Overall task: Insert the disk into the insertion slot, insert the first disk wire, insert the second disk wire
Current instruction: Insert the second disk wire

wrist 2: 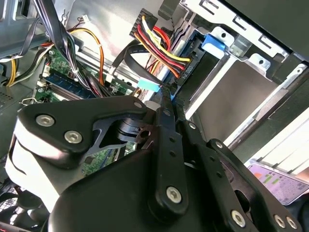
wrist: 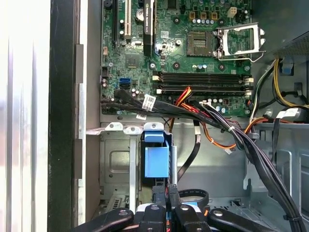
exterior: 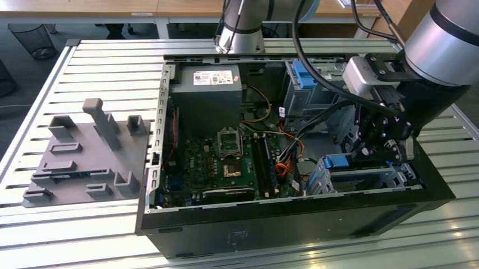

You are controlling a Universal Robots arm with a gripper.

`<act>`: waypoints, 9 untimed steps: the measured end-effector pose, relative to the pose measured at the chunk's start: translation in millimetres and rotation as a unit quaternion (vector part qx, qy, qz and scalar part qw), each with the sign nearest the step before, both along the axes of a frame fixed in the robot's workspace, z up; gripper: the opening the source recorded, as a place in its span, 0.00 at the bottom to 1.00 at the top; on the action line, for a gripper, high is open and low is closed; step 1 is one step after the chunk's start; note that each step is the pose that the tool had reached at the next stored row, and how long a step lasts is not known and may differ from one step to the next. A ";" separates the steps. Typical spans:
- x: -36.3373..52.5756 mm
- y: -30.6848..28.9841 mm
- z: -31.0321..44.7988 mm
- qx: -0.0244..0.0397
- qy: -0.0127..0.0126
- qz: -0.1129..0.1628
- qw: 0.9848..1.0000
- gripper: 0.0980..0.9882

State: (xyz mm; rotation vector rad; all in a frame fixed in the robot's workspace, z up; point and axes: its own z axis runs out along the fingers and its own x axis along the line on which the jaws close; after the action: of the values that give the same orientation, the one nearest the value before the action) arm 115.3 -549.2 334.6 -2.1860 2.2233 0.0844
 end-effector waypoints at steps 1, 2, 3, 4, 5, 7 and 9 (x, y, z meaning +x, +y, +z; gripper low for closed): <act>0.2 -0.1 0.0 0.000 0.000 0.000 1.000 0.06; 0.3 -0.1 -0.1 0.000 0.000 0.000 1.000 0.06; 0.3 -0.1 -0.2 0.000 0.000 0.000 1.000 0.06; 0.3 -0.2 -0.3 0.000 0.000 0.000 1.000 0.06; 0.4 -0.2 -0.4 0.000 0.000 0.000 1.000 0.06; 0.4 -0.2 -0.8 0.000 0.000 0.000 1.000 0.06; 0.4 -0.2 -1.2 0.000 0.000 0.000 1.000 0.06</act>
State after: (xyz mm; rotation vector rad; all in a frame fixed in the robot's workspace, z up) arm 115.7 -549.4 333.4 -2.1859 2.2235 0.0845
